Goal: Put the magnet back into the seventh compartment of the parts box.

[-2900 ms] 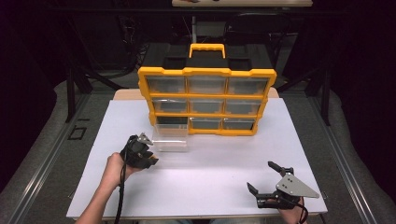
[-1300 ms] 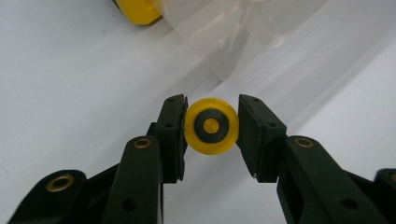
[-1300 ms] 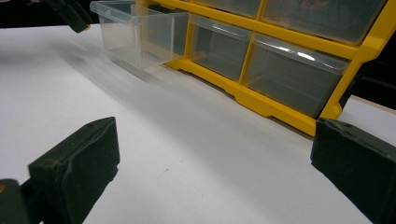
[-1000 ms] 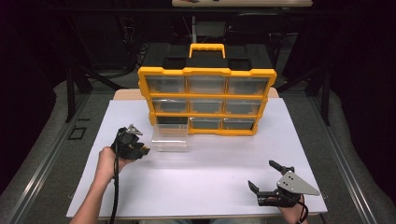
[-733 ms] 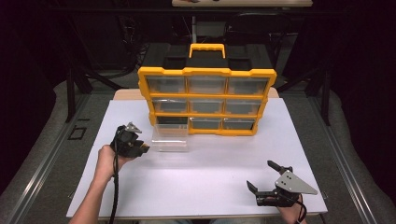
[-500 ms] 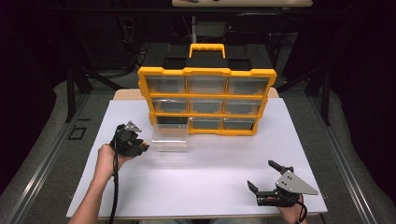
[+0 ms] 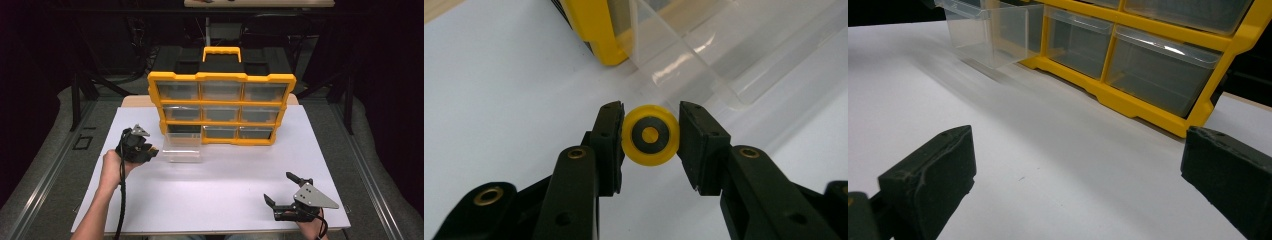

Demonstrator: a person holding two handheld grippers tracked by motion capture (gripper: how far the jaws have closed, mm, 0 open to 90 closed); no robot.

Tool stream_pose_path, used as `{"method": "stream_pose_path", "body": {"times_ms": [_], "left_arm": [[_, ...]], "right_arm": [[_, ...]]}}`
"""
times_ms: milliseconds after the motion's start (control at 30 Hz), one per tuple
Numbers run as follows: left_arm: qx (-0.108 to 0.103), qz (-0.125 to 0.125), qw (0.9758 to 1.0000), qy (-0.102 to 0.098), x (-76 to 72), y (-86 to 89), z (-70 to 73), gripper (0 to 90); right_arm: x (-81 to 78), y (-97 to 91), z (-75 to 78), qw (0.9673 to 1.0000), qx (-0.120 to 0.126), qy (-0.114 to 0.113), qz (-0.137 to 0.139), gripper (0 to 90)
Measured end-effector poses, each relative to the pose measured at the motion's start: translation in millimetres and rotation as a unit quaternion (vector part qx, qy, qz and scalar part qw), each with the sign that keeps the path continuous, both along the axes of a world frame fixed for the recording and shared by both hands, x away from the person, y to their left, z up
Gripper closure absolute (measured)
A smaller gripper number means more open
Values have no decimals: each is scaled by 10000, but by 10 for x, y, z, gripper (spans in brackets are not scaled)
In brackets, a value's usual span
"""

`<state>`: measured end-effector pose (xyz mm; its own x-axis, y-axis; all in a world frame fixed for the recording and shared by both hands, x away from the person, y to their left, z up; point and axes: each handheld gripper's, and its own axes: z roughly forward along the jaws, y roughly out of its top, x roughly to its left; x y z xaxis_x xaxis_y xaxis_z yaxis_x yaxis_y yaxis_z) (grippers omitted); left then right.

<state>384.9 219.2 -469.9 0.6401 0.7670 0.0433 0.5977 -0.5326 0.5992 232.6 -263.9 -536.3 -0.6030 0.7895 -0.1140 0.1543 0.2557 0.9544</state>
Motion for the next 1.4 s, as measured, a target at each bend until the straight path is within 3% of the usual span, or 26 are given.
{"method": "stream_pose_path", "body": {"times_ms": [1067,1400], "left_arm": [[-112,113,9995,-271,-1,27,259,634],[-216,128,9986,-471,34,46,394,634]], "right_arm": [[-32,6,28,9999,-75,-85,32,6],[-32,-1,27,9999,-50,-86,29,7]]}}
